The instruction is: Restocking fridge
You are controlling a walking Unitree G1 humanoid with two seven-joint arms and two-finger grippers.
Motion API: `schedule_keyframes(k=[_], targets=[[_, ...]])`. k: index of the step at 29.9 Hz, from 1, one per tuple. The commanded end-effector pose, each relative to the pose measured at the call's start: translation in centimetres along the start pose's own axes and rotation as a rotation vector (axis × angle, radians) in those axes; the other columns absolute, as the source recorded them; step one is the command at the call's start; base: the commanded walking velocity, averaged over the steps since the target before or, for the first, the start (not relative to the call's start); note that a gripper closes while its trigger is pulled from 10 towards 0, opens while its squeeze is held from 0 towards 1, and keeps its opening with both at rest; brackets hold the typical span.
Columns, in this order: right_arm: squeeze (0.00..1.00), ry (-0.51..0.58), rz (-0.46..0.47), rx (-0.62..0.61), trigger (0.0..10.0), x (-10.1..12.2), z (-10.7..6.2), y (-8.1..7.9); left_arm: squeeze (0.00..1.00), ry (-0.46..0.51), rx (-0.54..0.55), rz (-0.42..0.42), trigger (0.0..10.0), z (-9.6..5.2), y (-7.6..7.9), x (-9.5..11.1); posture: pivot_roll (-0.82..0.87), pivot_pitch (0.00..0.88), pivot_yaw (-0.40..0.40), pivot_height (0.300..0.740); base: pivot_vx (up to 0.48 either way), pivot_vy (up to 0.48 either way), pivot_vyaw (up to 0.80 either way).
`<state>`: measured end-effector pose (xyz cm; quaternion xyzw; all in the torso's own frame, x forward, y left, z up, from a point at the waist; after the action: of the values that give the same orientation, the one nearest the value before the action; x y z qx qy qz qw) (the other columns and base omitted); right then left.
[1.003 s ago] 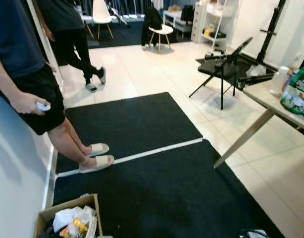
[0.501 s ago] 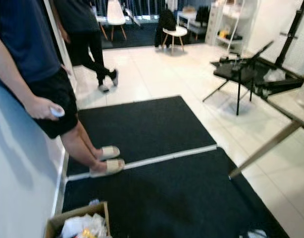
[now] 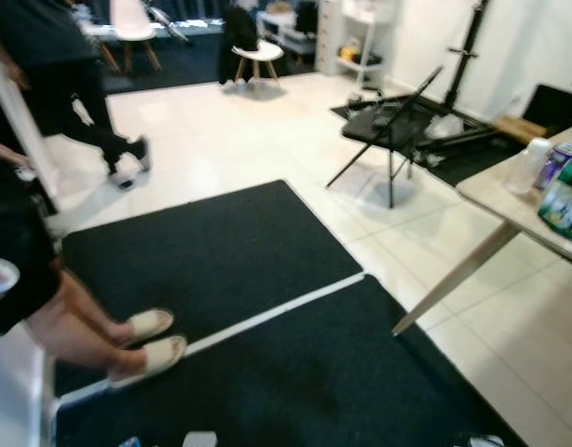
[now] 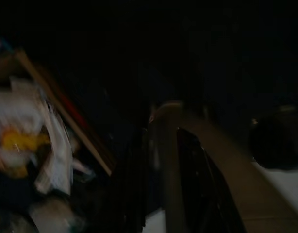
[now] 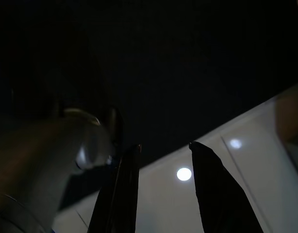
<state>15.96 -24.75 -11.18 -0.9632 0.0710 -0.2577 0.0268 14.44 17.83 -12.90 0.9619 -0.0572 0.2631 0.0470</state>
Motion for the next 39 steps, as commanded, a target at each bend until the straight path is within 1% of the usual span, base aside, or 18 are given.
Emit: schedule_keyframes(k=[1, 10, 24, 35, 39], targets=[[0.0, -0.019, 0.006, 0.004, 10.0, -0.83, 0.0, -0.29, 0.0, -0.068, -0.007, -0.012, 10.0, -0.38, 0.15, -2.01, -0.09, 0.039, -0.012, 0.74, 0.39, 0.0, -0.8], [0.0, -0.015, 0.004, -0.009, 10.0, -0.76, -0.01, -0.17, 0.0, -0.067, -0.008, -0.008, 10.0, -0.36, 0.16, -1.92, -0.08, 0.042, -0.011, 0.74, 0.391, 0.0, 0.0], [0.0, -0.023, -0.002, -0.01, 10.0, -1.01, 0.06, -0.43, 0.0, -0.069, -0.002, 0.0, 10.0, -0.43, -0.2, -1.91, -0.08, 0.036, -0.009, 0.74, 0.39, 0.0, 0.0], [0.0, -0.043, 0.004, -0.02, 10.0, -1.18, 0.09, -0.4, 0.0, -0.058, -0.001, -0.004, 10.0, -0.31, -0.18, -1.5, -0.08, 0.026, -0.009, 0.74, 0.377, 0.0, -0.75], [0.0, -0.047, -0.001, -0.03, 10.0, -1.26, 0.04, -0.22, 0.0, -0.063, 0.005, 0.002, 10.0, -0.32, -0.2, -1.58, -0.08, 0.029, -0.009, 0.74, 0.064, 0.0, -0.79]])
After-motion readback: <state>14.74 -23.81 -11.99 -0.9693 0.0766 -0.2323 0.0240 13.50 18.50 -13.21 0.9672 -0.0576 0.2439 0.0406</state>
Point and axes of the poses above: a point about 5 cm out from each wrist's last joint towards the gripper, its own z axis pointing out of the wrist towards the gripper, its own x axis along the axis of the wrist's last joint, y = z × x, the point moved 3 cm from there along z, pointing out of the wrist towards the gripper, and after that the axes turned 8 degrees about z, right-handed, at the moved point
